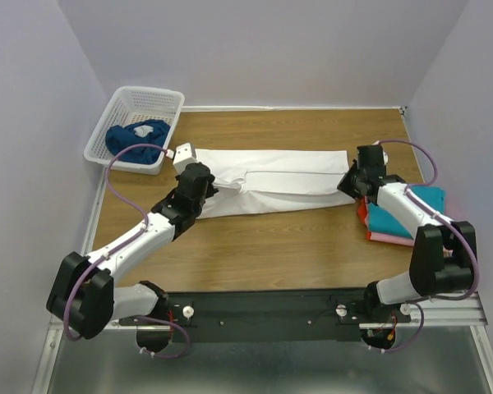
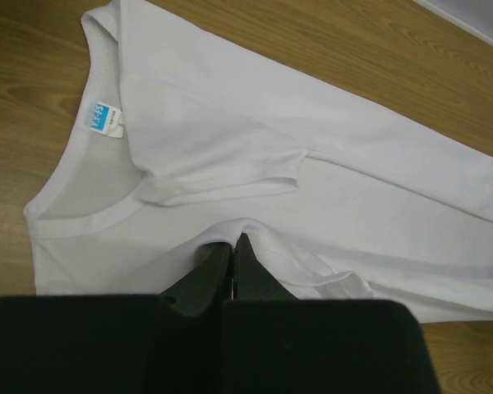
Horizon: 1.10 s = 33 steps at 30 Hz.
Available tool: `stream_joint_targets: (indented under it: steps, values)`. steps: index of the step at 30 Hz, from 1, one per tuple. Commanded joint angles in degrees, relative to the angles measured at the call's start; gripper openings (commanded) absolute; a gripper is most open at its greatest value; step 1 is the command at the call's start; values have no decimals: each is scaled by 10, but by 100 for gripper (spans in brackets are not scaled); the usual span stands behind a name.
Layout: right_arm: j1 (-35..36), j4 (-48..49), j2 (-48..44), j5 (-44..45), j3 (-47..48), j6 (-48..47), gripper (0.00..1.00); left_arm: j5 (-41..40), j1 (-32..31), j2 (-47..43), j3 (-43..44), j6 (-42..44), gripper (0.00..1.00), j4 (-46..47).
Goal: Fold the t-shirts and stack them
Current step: Fold the tshirt
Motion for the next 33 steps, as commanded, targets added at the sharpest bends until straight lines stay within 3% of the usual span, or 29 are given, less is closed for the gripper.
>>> stream_joint_targets:
  steps: [1, 14, 29, 32, 33]
  values:
    - [1, -2, 38, 7, 37, -12, 4, 15, 22, 24, 26, 49, 0, 48]
    - [1, -2, 136, 24, 120, -14, 5, 96, 78, 141, 76, 109, 0, 110]
    - [1, -2, 240, 37, 201, -12, 11, 153, 121, 289, 163, 132, 0, 108]
    - [1, -2, 263, 45, 223, -10, 23, 154, 128, 311, 182, 135, 0, 110]
    - [2, -2, 274, 59, 233, -10, 25, 155, 130, 318, 196, 136, 8, 110]
